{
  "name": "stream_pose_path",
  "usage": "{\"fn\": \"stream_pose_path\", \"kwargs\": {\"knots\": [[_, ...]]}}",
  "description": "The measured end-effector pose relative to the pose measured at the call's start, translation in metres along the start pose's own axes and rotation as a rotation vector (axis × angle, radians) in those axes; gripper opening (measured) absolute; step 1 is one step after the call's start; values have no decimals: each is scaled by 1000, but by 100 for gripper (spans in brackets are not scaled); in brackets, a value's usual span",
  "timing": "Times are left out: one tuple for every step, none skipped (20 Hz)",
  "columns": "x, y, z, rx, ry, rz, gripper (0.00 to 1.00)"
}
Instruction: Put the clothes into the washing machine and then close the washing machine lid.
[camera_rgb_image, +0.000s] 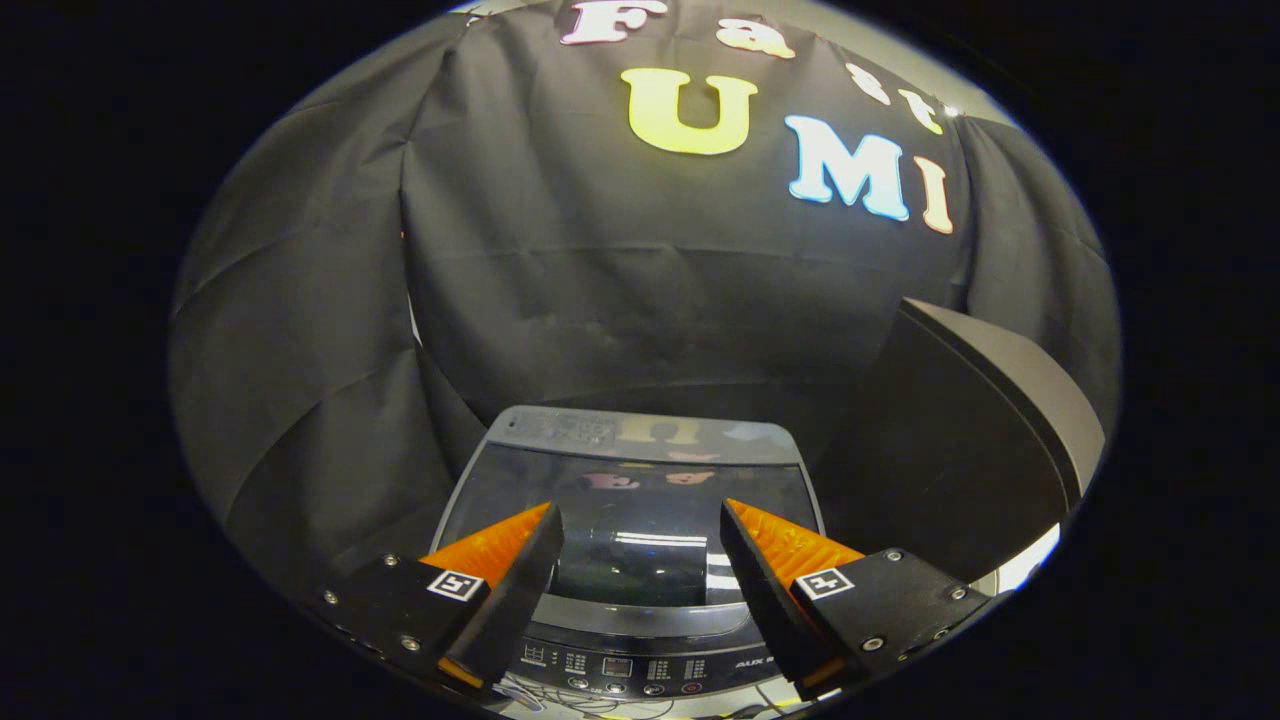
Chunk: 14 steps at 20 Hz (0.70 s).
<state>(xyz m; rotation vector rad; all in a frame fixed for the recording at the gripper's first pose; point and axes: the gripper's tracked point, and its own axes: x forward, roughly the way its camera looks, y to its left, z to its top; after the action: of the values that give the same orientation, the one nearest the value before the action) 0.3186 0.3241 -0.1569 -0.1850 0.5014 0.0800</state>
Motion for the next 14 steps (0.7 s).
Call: {"fn": "stream_pose_path", "kwargs": {"knots": [[-7, 1, 2, -11, -12, 10, 97], [-13, -2, 4, -28, -30, 16, 97], [-22, -4, 6, -45, -47, 21, 97], [-32, -8, 6, -62, -68, 26, 97], [-44, -13, 9, -74, -96, 33, 97], [-58, -17, 10, -77, -121, 44, 97], [-72, -23, 10, -75, -150, 57, 97], [-88, -30, 10, -72, -177, 65, 97], [-104, -39, 9, -71, -202, 75, 97], [-121, -48, 8, -73, -233, 84, 97], [-138, -57, 6, -76, -261, 95, 97], [-152, -71, 3, -78, -280, 104, 97], [-168, -82, -2, -78, -297, 110, 97], [-185, -93, -10, -79, -310, 121, 97]]}}
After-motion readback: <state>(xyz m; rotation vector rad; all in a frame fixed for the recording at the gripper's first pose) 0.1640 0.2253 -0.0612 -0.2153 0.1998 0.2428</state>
